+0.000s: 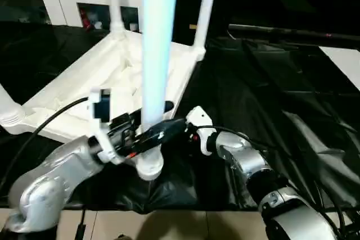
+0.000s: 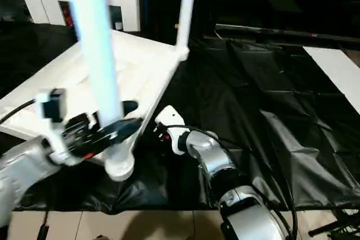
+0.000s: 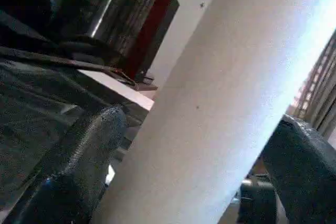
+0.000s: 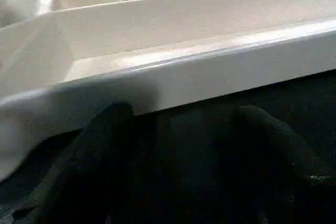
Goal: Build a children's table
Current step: Rotate table base
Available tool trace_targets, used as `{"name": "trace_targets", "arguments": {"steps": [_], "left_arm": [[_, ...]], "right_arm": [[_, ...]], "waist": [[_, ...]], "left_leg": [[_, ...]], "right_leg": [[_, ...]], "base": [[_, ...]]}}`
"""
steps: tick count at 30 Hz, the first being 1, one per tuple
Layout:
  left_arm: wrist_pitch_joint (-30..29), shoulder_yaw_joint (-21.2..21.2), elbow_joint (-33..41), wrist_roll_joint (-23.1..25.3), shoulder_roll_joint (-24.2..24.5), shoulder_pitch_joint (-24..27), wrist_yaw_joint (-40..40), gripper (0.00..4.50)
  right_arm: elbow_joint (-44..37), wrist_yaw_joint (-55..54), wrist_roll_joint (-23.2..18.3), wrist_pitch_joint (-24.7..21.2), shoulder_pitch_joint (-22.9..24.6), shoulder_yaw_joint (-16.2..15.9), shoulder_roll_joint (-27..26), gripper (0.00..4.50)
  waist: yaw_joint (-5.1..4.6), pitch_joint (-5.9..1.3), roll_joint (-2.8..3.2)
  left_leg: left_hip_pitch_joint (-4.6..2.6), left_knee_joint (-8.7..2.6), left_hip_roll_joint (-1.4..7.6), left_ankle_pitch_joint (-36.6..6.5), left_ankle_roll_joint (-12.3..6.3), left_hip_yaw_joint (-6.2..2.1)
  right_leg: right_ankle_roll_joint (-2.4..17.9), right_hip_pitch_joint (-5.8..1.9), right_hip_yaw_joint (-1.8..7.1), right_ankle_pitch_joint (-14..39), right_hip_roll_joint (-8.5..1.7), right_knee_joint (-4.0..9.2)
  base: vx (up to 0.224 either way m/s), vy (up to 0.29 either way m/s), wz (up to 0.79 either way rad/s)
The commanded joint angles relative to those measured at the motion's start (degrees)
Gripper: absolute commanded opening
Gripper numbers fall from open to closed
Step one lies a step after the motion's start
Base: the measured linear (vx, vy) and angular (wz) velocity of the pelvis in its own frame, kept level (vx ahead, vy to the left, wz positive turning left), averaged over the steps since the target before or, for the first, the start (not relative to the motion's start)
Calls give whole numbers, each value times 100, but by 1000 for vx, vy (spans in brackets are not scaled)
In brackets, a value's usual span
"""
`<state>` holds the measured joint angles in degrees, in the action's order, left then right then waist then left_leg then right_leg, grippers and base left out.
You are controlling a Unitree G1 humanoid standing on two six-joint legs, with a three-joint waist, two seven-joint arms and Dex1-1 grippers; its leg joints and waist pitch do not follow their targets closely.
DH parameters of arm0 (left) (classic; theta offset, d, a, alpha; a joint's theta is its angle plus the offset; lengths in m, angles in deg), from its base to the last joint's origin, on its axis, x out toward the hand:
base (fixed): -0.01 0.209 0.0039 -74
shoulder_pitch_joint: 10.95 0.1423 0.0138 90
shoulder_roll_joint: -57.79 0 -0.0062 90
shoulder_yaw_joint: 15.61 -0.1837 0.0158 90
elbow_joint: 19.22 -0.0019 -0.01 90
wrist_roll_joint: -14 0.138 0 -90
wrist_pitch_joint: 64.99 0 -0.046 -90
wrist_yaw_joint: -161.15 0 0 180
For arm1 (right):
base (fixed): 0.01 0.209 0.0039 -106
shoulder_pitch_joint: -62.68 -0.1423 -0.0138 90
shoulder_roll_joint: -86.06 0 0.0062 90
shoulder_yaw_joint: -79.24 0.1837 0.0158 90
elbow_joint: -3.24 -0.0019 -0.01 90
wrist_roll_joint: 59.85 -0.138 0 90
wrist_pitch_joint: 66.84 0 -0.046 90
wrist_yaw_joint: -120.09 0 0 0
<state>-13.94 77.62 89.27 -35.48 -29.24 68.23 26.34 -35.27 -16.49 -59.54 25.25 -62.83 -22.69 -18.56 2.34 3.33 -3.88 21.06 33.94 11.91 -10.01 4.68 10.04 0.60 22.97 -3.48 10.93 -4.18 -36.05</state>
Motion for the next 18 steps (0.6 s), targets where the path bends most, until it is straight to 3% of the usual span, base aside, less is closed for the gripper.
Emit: {"name": "trace_targets", "arguments": {"steps": [1, 4, 6, 7, 14, 15, 18], "left_arm": [[-14, -609, -61, 118, -200, -251, 81, 446], [-32, -763, -113, 108, -370, -423, 107, 446], [-60, -944, -135, 82, -515, -552, 166, 446], [-54, -1003, -145, 91, -559, -585, 186, 446], [88, -1255, -385, 295, -836, -769, 307, 446], [109, -1278, -422, 332, -897, -795, 322, 446], [178, -1311, -525, 412, -1031, -846, 308, 446]], "right_arm": [[-239, 382, -234, 149, -109, -121, -234, 346], [-298, 572, -285, 139, -51, -126, -253, 346], [-249, 598, -278, 179, -44, -121, -300, 346], [-211, 574, -275, 203, -57, -106, -324, 346], [-22, 475, -247, 273, -170, 25, -423, 346], [-17, 496, -239, 276, -170, 31, -421, 346], [-8, 522, -207, 291, -167, 49, -411, 346]], "waist": [[43, -336, 150], [41, -344, 130], [65, -356, 175], [56, -354, 141], [65, -367, 123], [54, -364, 76], [57, -363, 95]], "left_leg": [[-77, -439, 128, -1733, 279, -30], [-73, -437, 129, -1678, 272, -29], [-72, -437, 130, -1592, 272, -37], [-69, -430, 125, -1576, 263, -27], [-61, -425, 134, -1448, 209, -29], [-47, -427, 134, -1432, 190, -25], [-61, -420, 138, -1424, 181, -22]], "right_leg": [[972, -243, 269, 1546, -311, 455], [1013, -249, 264, 1429, -305, 445], [1093, -259, 259, 1259, -311, 418], [1122, -257, 258, 1180, -304, 426], [1233, -288, 251, 943, -317, 403], [1222, -295, 251, 970, -317, 410], [1219, -285, 255, 1025, -324, 419]], "base": [[0, 0, 0], [0, 0, 0], [0, 0, 0], [0, 0, 0], [0, 0, 0], [0, 0, 0], [0, 0, 0]]}}
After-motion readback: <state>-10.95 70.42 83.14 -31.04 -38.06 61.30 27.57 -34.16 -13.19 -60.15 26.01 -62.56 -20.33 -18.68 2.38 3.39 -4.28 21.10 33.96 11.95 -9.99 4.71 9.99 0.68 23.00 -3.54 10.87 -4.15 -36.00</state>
